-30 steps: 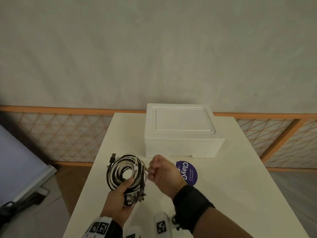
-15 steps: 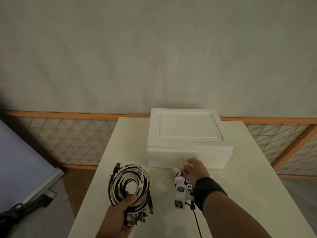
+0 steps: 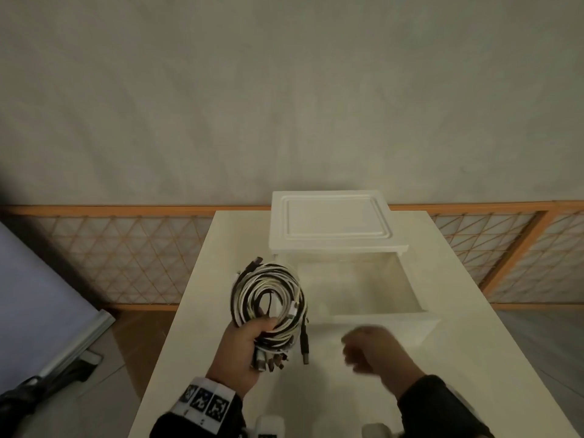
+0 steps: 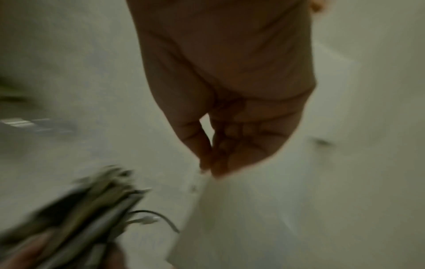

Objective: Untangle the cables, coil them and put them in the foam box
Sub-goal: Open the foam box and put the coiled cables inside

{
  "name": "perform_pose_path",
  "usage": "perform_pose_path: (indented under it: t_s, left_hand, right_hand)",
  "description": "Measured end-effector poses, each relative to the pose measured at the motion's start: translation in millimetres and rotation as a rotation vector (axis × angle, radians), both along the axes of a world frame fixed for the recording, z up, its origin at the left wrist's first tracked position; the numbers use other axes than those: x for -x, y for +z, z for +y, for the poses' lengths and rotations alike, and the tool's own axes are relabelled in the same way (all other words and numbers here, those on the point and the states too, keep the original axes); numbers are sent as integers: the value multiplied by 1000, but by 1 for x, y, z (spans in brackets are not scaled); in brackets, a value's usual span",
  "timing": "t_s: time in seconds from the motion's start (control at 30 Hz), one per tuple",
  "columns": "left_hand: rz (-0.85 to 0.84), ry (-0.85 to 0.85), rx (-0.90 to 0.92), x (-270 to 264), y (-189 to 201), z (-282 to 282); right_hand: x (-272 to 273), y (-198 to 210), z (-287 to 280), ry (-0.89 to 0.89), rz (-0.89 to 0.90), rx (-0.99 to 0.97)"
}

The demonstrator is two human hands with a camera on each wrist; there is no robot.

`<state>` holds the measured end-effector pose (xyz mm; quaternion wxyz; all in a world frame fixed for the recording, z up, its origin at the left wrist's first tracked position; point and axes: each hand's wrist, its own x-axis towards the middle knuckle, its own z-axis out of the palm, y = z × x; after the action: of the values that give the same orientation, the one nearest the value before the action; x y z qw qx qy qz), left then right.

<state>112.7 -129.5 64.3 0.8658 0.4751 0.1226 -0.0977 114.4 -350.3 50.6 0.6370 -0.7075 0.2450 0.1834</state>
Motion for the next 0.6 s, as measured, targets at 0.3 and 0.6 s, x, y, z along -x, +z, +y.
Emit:
perform_pose_path:
  t_s: [0.3, 0.6]
  left_hand:
    - [-350, -282, -724, -8, 29, -32]
    - [-345, -306, -678, -9, 49, -19]
  right_hand:
    - [-29, 124, 49, 987, -1037, 1068]
    - [-35, 105, 25, 644, -735, 202]
